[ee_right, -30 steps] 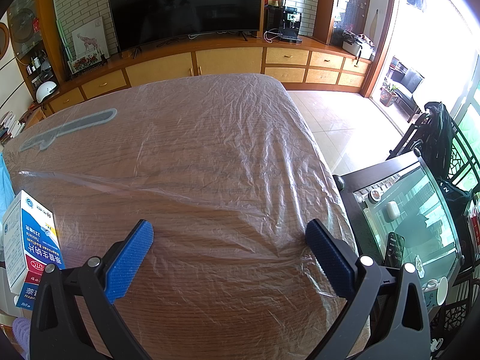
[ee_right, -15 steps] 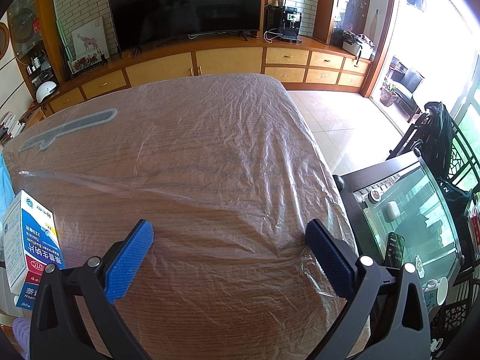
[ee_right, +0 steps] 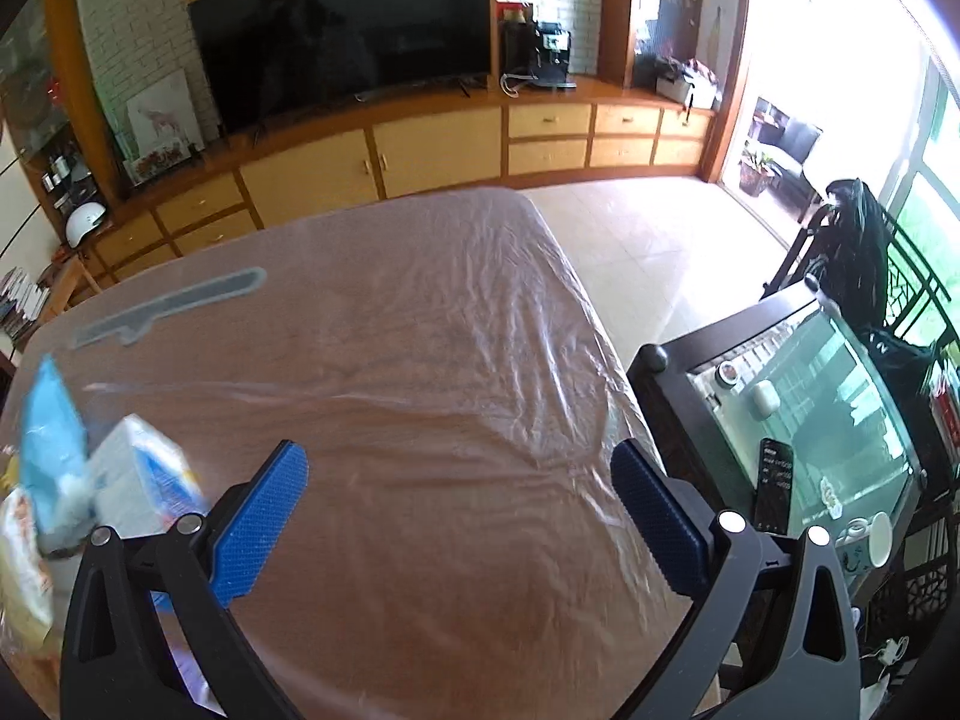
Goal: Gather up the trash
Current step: 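Grasp the cream cloth with the left tool while the right tool grasps the lavender curler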
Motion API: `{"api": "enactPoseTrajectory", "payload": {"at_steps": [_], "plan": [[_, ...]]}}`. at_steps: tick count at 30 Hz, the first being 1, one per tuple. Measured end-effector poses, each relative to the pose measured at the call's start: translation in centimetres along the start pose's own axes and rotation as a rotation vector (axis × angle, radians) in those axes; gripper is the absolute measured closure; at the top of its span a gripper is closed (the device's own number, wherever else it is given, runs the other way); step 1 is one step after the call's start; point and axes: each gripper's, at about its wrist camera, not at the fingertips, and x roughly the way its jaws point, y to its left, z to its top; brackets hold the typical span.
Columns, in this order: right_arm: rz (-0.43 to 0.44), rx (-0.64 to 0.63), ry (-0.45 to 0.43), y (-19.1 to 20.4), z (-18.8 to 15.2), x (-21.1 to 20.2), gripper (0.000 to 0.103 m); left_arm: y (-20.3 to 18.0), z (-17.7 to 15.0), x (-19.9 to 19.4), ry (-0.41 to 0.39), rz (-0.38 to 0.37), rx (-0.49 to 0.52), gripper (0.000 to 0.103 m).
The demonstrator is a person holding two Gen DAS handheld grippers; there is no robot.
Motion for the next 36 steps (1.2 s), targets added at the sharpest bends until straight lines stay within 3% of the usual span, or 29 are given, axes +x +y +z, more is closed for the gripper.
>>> {"api": "enactPoseTrajectory", "payload": {"at_steps": [7, 11, 27, 29, 35, 36], "plan": [[0.096, -0.048, 0.037, 3.8, -4.3, -4.6, 0.004, -3.6, -3.8, -3.2, 0.038, -0.080, 0.118, 0.002], [0.108, -0.087, 0.059, 6.7, -5.9, -5.2, 0.004, -5.4, -5.1, -3.1, 0.048, -0.069, 0.180, 0.002], [0.145, -0.072, 0.205, 11.8, -9.6, -2.2, 0.004, -5.9, -7.0, -0.6, 0.125, -0.082, 0.207, 0.002], [0.148, -0.076, 0.217, 12.0, -9.7, -1.9, 0.007, -5.5, -6.9, -0.3, 0.145, -0.102, 0.190, 0.012], [0.197, -0.052, 0.240, 11.5, -9.5, -1.6, 0.025, -5.3, -6.8, -0.2, 0.149, -0.106, 0.185, 0.029], [0.190, -0.063, 0.239, 11.4, -9.4, -1.7, 0.028, -5.2, -6.8, -0.4, 0.144, -0.109, 0.187, 0.040]]}}
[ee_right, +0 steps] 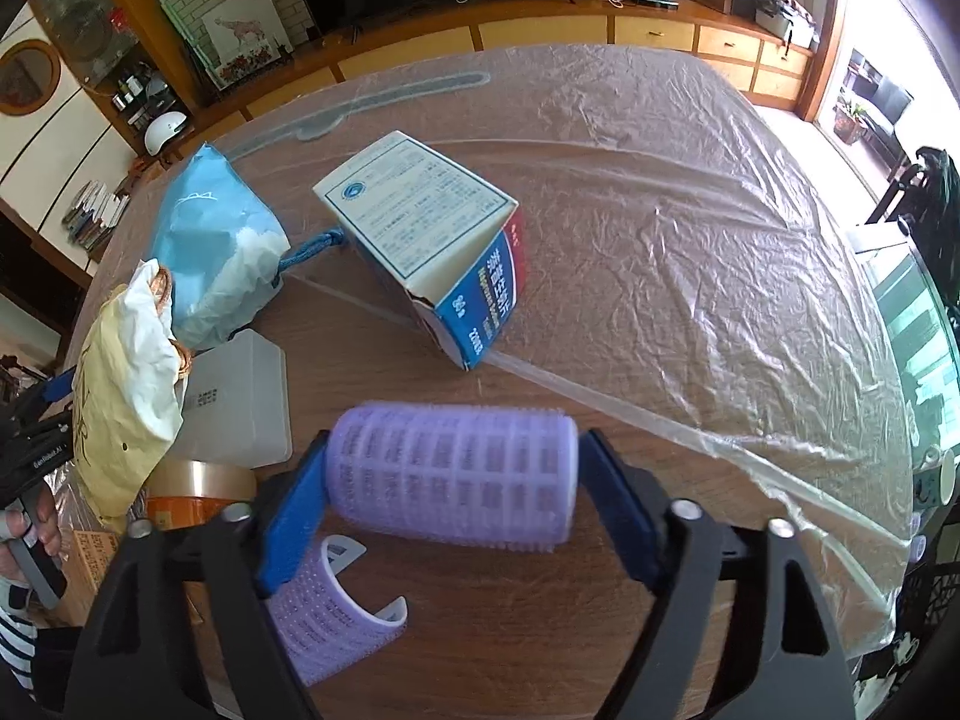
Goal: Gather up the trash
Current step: 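Grasp the cream cloth with the left tool while the right tool grasps the lavender curler, then carry the cloth and curler in both tools over the black trash bin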
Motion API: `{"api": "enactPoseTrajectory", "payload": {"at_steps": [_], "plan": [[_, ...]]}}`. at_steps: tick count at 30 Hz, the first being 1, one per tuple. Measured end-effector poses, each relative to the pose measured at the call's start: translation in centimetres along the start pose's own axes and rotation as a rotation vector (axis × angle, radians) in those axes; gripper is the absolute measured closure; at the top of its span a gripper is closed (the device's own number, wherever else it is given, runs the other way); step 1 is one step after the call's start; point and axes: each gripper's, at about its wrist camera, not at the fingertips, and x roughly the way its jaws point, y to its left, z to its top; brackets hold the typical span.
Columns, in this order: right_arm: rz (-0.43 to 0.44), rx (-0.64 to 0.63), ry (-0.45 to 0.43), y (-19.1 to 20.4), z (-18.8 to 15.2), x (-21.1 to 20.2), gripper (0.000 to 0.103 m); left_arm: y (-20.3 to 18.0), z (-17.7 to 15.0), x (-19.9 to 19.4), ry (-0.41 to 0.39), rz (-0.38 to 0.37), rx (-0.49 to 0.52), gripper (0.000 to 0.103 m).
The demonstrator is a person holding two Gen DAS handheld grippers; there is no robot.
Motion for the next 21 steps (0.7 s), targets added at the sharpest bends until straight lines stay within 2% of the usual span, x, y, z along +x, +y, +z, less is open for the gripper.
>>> {"api": "enactPoseTrajectory", "payload": {"at_steps": [1, 2, 11, 21], "plan": [[-0.004, -0.005, 0.000, -0.1, 0.1, -0.2, 0.028, 0.1, 0.1, -0.1, -0.001, 0.002, -0.003, 0.050], [-0.001, -0.004, -0.004, -0.2, 0.1, -0.3, 0.028, 0.3, 0.1, -0.1, 0.002, 0.000, -0.011, 0.051], [0.054, 0.025, -0.072, -1.7, 0.9, -2.9, 0.028, 0.7, 0.3, -2.0, -0.043, -0.015, -0.046, 0.052], [0.166, 0.024, -0.161, -2.6, -0.1, -8.2, 0.028, -0.4, 0.0, -7.1, -0.126, -0.049, -0.056, 0.052]]}}
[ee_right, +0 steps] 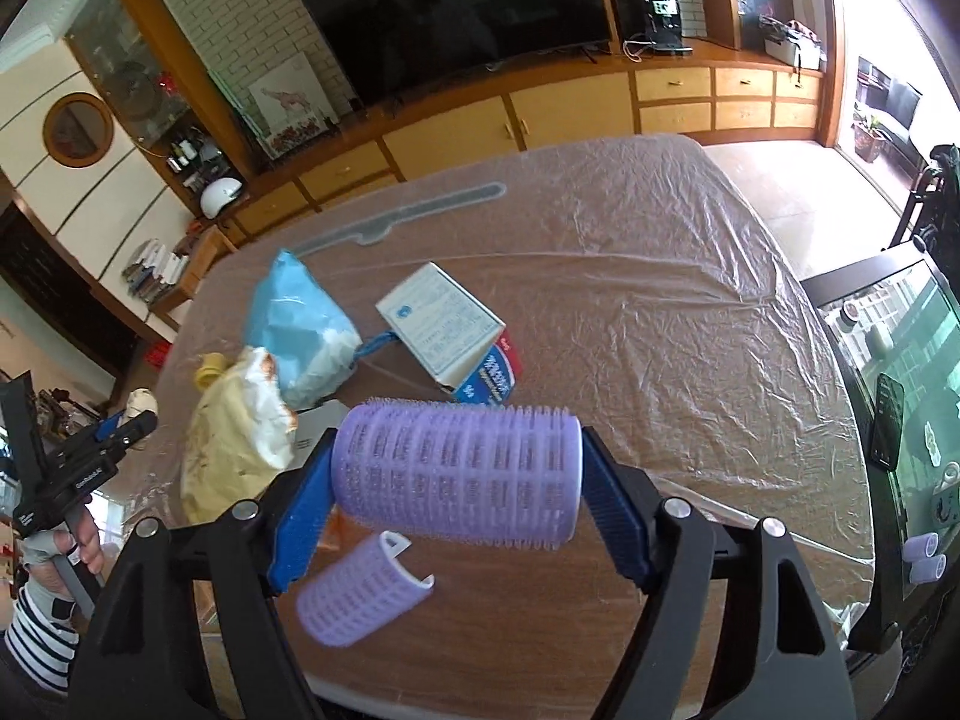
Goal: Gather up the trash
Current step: 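Carry the cloth and curler in both tools over the black trash bin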
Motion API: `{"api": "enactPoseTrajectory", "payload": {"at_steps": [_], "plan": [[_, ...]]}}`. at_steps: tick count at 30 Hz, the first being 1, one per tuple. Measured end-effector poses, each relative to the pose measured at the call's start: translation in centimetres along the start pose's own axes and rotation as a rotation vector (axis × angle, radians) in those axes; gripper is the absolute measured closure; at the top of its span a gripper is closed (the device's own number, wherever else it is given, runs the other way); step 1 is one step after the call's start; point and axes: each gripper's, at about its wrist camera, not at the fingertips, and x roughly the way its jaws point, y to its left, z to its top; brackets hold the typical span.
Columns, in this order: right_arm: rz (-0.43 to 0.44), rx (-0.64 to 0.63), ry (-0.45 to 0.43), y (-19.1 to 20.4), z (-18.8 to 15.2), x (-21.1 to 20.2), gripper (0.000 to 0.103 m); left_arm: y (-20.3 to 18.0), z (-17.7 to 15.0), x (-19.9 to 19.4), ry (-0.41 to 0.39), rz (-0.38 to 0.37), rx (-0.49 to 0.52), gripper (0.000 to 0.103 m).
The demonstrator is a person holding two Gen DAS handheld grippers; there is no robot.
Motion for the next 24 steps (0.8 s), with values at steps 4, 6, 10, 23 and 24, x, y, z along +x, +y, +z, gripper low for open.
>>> {"api": "enactPoseTrajectory", "payload": {"at_steps": [4, 6, 10, 23, 24], "plan": [[0.051, -0.019, -0.015, 0.8, -1.0, -2.2, 0.028, -0.9, -0.4, -1.8, -0.026, -0.013, 0.003, 0.052], [0.077, -0.030, -0.018, 1.1, -1.5, -3.1, 0.028, -1.5, -0.9, -2.9, -0.040, -0.024, 0.007, 0.052], [0.134, -0.044, -0.010, 1.5, -2.6, -4.7, 0.028, -2.6, -2.2, -5.2, -0.055, -0.063, 0.009, 0.052], [0.258, -0.129, 0.066, 3.7, -8.5, -7.1, 0.028, -8.3, -7.5, -9.6, -0.044, -0.174, 0.106, 0.052], [0.267, -0.131, 0.074, 3.8, -9.1, -7.1, 0.028, -8.7, -8.0, -9.8, -0.038, -0.183, 0.113, 0.052]]}}
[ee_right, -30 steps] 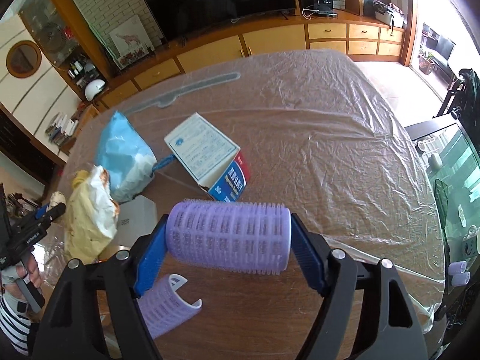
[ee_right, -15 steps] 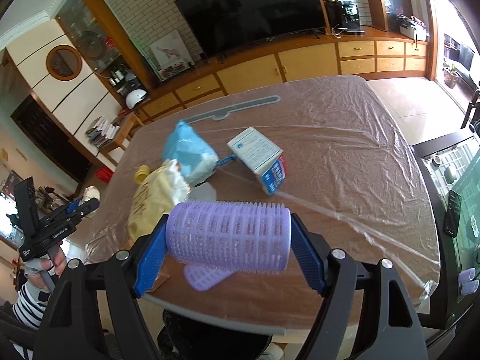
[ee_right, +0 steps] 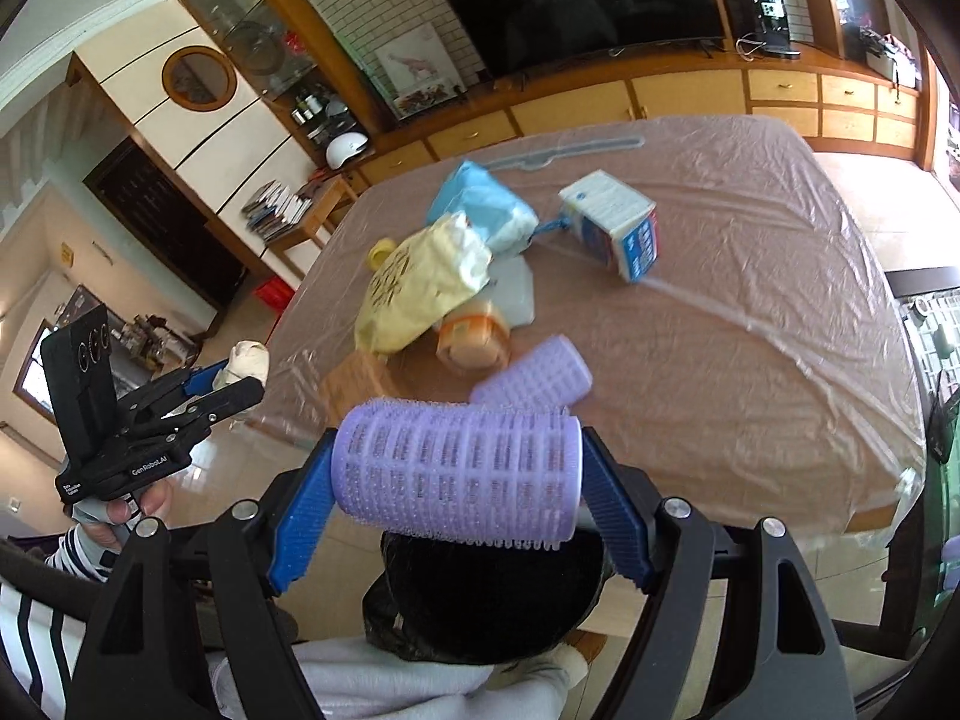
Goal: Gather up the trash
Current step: 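Carry the cloth and curler in both tools over the black trash bin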
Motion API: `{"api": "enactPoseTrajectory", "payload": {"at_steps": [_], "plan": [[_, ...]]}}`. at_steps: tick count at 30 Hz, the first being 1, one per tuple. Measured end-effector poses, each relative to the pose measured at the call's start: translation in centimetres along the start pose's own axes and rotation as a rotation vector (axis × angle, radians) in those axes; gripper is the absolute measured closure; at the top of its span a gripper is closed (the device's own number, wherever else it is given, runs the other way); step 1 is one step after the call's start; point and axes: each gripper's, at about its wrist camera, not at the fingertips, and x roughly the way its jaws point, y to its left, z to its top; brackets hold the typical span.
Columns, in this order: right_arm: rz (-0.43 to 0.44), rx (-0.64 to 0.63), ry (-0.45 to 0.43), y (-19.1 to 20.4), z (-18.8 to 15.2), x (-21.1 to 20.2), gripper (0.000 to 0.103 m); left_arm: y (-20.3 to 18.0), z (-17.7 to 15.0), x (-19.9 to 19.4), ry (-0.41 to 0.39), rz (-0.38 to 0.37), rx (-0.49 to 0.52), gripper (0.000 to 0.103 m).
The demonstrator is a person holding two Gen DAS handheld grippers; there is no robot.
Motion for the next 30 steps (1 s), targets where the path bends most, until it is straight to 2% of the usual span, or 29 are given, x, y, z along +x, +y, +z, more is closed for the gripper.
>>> {"api": "enactPoseTrajectory", "payload": {"at_steps": [7, 15, 23, 30], "plan": [[0.029, -0.031, 0.073, 0.9, -3.1, 0.9, 0.028, -3.2, -2.4, -0.2, 0.059, -0.074, 0.052, 0.052], [0.019, -0.058, 0.168, 0.9, -5.8, 4.1, 0.028, -5.2, -5.2, 2.3, 0.145, -0.104, 0.086, 0.052], [-0.067, -0.089, 0.238, 0.2, -8.2, 7.4, 0.028, -5.7, -8.3, 5.3, 0.227, -0.070, 0.108, 0.052], [-0.149, -0.128, 0.226, 0.4, -9.3, 9.9, 0.028, -5.1, -10.4, 8.2, 0.281, -0.022, 0.096, 0.052]]}}
